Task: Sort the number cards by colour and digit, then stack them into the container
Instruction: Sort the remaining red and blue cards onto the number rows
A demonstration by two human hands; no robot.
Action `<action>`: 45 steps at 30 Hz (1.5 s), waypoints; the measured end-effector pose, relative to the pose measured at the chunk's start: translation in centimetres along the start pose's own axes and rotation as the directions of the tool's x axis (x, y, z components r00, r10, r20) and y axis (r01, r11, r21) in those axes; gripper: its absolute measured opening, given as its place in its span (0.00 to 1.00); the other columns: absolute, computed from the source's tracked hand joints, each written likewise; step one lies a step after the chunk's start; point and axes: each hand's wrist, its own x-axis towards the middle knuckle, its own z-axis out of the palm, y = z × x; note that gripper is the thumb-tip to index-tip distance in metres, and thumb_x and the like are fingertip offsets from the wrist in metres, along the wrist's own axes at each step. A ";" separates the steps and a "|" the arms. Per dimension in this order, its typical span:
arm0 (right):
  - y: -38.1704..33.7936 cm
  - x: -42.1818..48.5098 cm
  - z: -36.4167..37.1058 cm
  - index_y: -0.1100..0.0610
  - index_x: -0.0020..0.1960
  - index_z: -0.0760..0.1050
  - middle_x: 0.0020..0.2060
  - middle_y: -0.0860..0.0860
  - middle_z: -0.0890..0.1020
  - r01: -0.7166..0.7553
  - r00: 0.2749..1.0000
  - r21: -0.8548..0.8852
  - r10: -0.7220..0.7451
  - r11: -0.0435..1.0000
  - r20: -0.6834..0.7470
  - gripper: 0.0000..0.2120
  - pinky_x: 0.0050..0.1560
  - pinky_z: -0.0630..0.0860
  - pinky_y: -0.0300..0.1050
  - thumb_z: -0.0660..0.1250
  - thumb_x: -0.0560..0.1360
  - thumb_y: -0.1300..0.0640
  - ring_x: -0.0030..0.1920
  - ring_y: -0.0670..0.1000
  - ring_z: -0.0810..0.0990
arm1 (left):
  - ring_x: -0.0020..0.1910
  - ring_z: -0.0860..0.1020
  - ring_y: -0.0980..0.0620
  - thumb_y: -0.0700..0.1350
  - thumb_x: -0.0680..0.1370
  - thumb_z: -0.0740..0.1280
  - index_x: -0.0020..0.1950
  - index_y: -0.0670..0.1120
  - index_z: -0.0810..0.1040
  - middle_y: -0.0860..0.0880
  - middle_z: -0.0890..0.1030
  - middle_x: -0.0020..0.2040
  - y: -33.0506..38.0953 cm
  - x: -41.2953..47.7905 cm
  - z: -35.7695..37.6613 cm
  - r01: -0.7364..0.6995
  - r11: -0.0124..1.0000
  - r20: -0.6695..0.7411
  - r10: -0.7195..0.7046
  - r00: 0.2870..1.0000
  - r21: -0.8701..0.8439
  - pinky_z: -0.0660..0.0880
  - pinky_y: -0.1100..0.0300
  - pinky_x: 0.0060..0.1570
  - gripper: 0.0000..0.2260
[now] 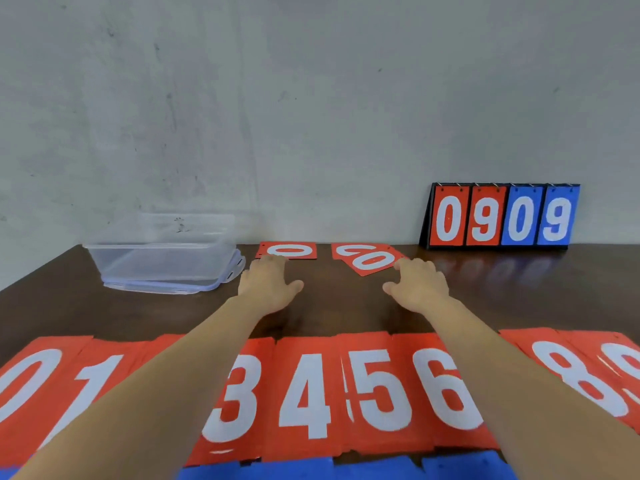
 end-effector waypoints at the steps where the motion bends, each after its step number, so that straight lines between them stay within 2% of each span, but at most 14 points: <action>1: 0.1 1.4 0.4 0.53 0.71 0.66 0.69 0.54 0.71 0.027 0.999 -0.022 -0.027 0.999 0.022 0.25 0.66 0.68 0.53 0.63 0.78 0.44 0.68 0.56 0.69 | 0.69 0.67 0.45 0.57 0.78 0.65 0.72 0.44 0.66 0.45 0.69 0.71 0.3 1.0 0.6 0.009 0.999 0.021 -0.010 1.000 0.032 0.66 0.48 0.67 0.28; 10: 1.1 8.3 4.3 0.50 0.78 0.55 0.78 0.53 0.55 0.219 0.946 -0.041 -0.202 0.975 0.254 0.31 0.74 0.54 0.57 0.51 0.80 0.37 0.77 0.57 0.55 | 0.76 0.59 0.47 0.65 0.79 0.55 0.77 0.44 0.56 0.47 0.59 0.77 -0.3 8.1 4.9 0.078 0.986 0.124 -0.096 0.988 0.146 0.56 0.48 0.74 0.34; 16: 2.2 5.8 3.3 0.47 0.78 0.55 0.77 0.54 0.57 0.269 0.935 -0.116 -0.231 0.956 0.268 0.28 0.73 0.54 0.58 0.46 0.81 0.38 0.76 0.58 0.56 | 0.69 0.67 0.47 0.62 0.81 0.48 0.68 0.44 0.67 0.45 0.69 0.69 0.4 7.0 5.0 -0.001 0.972 0.186 -0.044 0.982 0.235 0.62 0.50 0.69 0.26; 21: 2.6 1.4 2.7 0.46 0.77 0.55 0.75 0.56 0.58 0.287 0.935 -0.167 -0.237 0.943 0.265 0.26 0.72 0.55 0.59 0.46 0.81 0.39 0.75 0.58 0.56 | 0.71 0.66 0.48 0.57 0.83 0.48 0.69 0.46 0.68 0.47 0.67 0.73 1.5 2.3 4.7 -0.118 0.952 0.199 0.062 0.978 0.281 0.60 0.51 0.70 0.23; 23: 2.8 0.2 2.2 0.46 0.76 0.58 0.73 0.57 0.61 0.292 0.931 -0.148 -0.245 0.945 0.270 0.24 0.71 0.57 0.58 0.46 0.82 0.42 0.73 0.57 0.59 | 0.64 0.72 0.51 0.54 0.83 0.48 0.63 0.47 0.73 0.48 0.74 0.66 1.4 0.6 4.0 -0.134 0.962 0.188 0.089 0.978 0.238 0.61 0.52 0.70 0.20; 24: 2.9 0.0 1.8 0.46 0.75 0.60 0.72 0.57 0.63 0.294 0.930 -0.120 -0.255 0.948 0.265 0.23 0.70 0.58 0.57 0.47 0.82 0.43 0.71 0.57 0.61 | 0.55 0.75 0.52 0.52 0.83 0.48 0.55 0.46 0.75 0.49 0.78 0.57 1.3 -0.1 3.4 -0.148 0.967 0.176 0.112 0.978 0.208 0.63 0.53 0.68 0.18; 25: 3.2 -0.1 1.5 0.46 0.74 0.63 0.70 0.57 0.65 0.292 0.931 -0.080 -0.265 0.953 0.250 0.21 0.69 0.60 0.55 0.49 0.83 0.45 0.69 0.56 0.63 | 0.48 0.74 0.52 0.50 0.83 0.49 0.48 0.45 0.74 0.50 0.78 0.48 1.2 -0.5 2.9 -0.157 0.970 0.148 0.131 0.980 0.183 0.65 0.54 0.63 0.17; 27: 4.0 0.4 0.8 0.46 0.73 0.66 0.68 0.55 0.69 0.256 0.952 0.009 -0.254 0.967 0.170 0.20 0.67 0.63 0.52 0.54 0.82 0.49 0.67 0.55 0.66 | 0.43 0.74 0.50 0.49 0.84 0.50 0.42 0.44 0.71 0.49 0.77 0.42 0.5 -0.8 2.0 -0.134 0.979 0.119 0.116 0.986 0.152 0.67 0.56 0.54 0.16; 30: 5.4 1.8 0.1 0.49 0.72 0.67 0.67 0.53 0.72 0.120 0.987 0.122 -0.132 0.985 0.094 0.24 0.67 0.69 0.53 0.66 0.78 0.48 0.66 0.55 0.69 | 0.56 0.77 0.47 0.50 0.83 0.57 0.56 0.47 0.78 0.50 0.81 0.55 -1.0 0.0 1.1 -0.025 1.000 0.053 0.025 0.998 -0.008 0.72 0.53 0.58 0.12; 31: 5.7 2.3 -0.1 0.50 0.72 0.67 0.67 0.53 0.72 0.077 0.988 0.145 -0.095 0.986 0.121 0.28 0.67 0.69 0.55 0.69 0.75 0.45 0.67 0.55 0.69 | 0.59 0.77 0.48 0.51 0.82 0.60 0.61 0.48 0.77 0.50 0.80 0.58 -1.3 0.3 0.8 0.036 0.998 0.038 -0.034 0.999 -0.058 0.73 0.52 0.60 0.13; 33: 5.9 3.0 -0.2 0.50 0.73 0.65 0.69 0.54 0.71 0.009 0.981 0.175 -0.043 0.984 0.190 0.36 0.68 0.68 0.57 0.71 0.70 0.39 0.70 0.57 0.66 | 0.58 0.77 0.48 0.54 0.78 0.65 0.62 0.47 0.77 0.49 0.80 0.59 -1.8 1.1 0.6 0.133 0.985 0.027 -0.131 0.991 -0.106 0.74 0.52 0.59 0.16; 37: 4.8 3.4 0.6 0.55 0.72 0.64 0.71 0.57 0.66 -0.112 0.968 0.073 0.092 0.991 0.235 0.51 0.68 0.65 0.58 0.67 0.60 0.24 0.71 0.59 0.64 | 0.52 0.77 0.46 0.74 0.66 0.65 0.47 0.44 0.77 0.46 0.80 0.50 -1.1 1.9 1.4 0.360 0.933 0.047 -0.360 0.932 0.017 0.76 0.50 0.53 0.32; 41: 3.6 3.4 1.6 0.56 0.73 0.61 0.71 0.57 0.64 -0.162 0.964 -0.004 0.159 0.987 0.213 0.58 0.67 0.65 0.56 0.68 0.55 0.22 0.71 0.59 0.63 | 0.70 0.66 0.41 0.79 0.59 0.65 0.65 0.45 0.73 0.43 0.71 0.68 1.0 2.3 3.0 0.438 0.888 0.024 -0.446 0.895 0.142 0.66 0.45 0.65 0.47; 45: 3.3 4.0 1.7 0.56 0.73 0.61 0.70 0.57 0.64 -0.184 0.956 0.019 0.175 0.983 0.235 0.56 0.66 0.65 0.55 0.71 0.55 0.25 0.70 0.58 0.63 | 0.72 0.63 0.40 0.75 0.61 0.69 0.69 0.44 0.68 0.41 0.67 0.71 1.4 2.9 3.0 0.455 0.884 0.061 -0.463 0.884 0.111 0.63 0.43 0.67 0.48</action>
